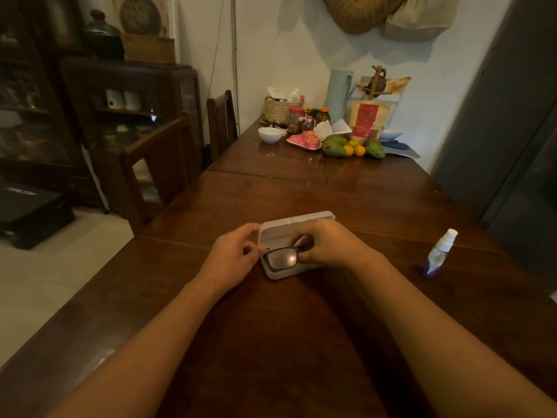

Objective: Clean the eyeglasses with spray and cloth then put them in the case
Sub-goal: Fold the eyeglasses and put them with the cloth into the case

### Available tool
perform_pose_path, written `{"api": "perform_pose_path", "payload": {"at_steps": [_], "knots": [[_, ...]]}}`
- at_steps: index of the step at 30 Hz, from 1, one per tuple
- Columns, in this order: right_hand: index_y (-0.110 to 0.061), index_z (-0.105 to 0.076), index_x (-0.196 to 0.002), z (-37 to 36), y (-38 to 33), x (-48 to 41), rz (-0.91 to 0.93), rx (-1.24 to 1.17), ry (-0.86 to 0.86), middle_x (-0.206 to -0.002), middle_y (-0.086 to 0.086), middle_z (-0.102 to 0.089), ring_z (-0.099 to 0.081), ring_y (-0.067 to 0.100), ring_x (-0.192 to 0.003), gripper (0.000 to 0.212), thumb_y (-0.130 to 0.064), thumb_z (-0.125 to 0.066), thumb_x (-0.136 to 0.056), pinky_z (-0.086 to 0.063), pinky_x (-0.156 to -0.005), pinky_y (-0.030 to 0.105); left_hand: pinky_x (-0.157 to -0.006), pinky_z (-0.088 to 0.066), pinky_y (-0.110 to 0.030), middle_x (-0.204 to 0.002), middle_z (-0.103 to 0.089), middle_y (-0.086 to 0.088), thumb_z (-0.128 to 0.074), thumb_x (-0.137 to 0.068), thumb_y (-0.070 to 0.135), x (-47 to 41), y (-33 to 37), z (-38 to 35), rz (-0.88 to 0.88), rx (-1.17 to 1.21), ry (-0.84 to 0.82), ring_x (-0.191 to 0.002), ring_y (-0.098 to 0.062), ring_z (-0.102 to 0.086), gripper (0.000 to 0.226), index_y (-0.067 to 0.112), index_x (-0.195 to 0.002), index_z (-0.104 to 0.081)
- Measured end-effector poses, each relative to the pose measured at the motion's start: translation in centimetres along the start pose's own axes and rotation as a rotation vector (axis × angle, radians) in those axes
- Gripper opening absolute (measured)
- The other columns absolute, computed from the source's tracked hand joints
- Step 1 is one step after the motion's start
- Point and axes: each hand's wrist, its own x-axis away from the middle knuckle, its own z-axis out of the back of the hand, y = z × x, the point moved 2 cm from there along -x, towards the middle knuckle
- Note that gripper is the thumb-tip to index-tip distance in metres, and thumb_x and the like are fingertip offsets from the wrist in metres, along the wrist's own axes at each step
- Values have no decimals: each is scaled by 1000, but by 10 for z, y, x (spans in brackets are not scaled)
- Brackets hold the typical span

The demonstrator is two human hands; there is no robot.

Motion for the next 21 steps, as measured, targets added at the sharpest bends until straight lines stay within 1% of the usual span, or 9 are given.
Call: {"api": "perform_pose_path", "payload": {"at_steps": [2,4,5,7,10,13,16,18,21], "knots": [[-38,-72,-101,5,2,2,-38,-44,0,-104,-14,-74,-66,1,-100,31,-20,-81,-78,-58,-84,30,-73,-53,-21,-90,-74,18,-69,-91,31,0,-1,1,5,-2,8,-85,7,-68,46,39,-133,-52],[-42,-73,-100,11,4,5,-56,-32,35,-102,-19,-74,-65,-4,-99,35,-18,-79,-76,-55,-85,24,-72,-51,-19,-90,-75,16,-69,-91,30,0,-1,1,14,6,14,-85,7,-68,47,37,-134,-53],[-44,-73,-100,14,6,7,-60,-27,55,-102,-20,-73,-65,-4,-99,36,-18,-77,-76,-54,-85,23,-71,-50,-17,-90,-75,15,-69,-91,29,0,-1,2,17,6,16,-84,7,-68,47,37,-134,-53],[-46,-73,-101,20,8,11,-70,-29,84,-103,-21,-72,-64,-3,-100,34,-22,-77,-77,-54,-85,25,-71,-52,-18,-89,-75,15,-69,-91,29,0,0,2,13,4,18,-83,7,-68,46,37,-134,-53],[-45,-74,-103,25,12,15,-71,63,112,-103,-21,-73,-64,-1,-101,29,-30,-80,-79,-51,-91,30,-72,-55,-21,-90,-75,14,-69,-91,26,1,1,3,-6,10,19,-83,9,-67,44,37,-132,-55],[-46,-74,-99,23,15,16,-55,87,121,-105,-21,-71,-61,0,-102,25,-29,-79,-82,-49,-94,32,-68,-50,-16,-90,-73,16,-69,-92,23,1,2,2,-15,23,17,-83,13,-65,45,37,-132,-56],[-47,-75,-96,18,16,16,-32,98,149,-102,-22,-71,-60,-3,-98,25,-25,-77,-84,-50,-91,27,-65,-48,-12,-87,-72,19,-69,-91,20,2,3,2,-35,34,29,-81,13,-66,44,37,-130,-58],[-46,-75,-90,18,17,15,-28,21,208,-95,-23,-71,-63,-5,-93,27,-20,-75,-85,-53,-87,26,-64,-48,-11,-85,-71,20,-69,-91,20,2,3,2,-38,28,36,-80,14,-65,45,38,-131,-57],[-48,-71,-72,22,21,17,-68,-181,407,-86,-22,-71,-67,-1,-80,38,-14,-67,-86,-59,-73,30,-63,-47,-9,-86,-69,23,-68,-91,20,2,3,1,-37,15,30,-82,15,-64,46,40,-131,-56]]}}
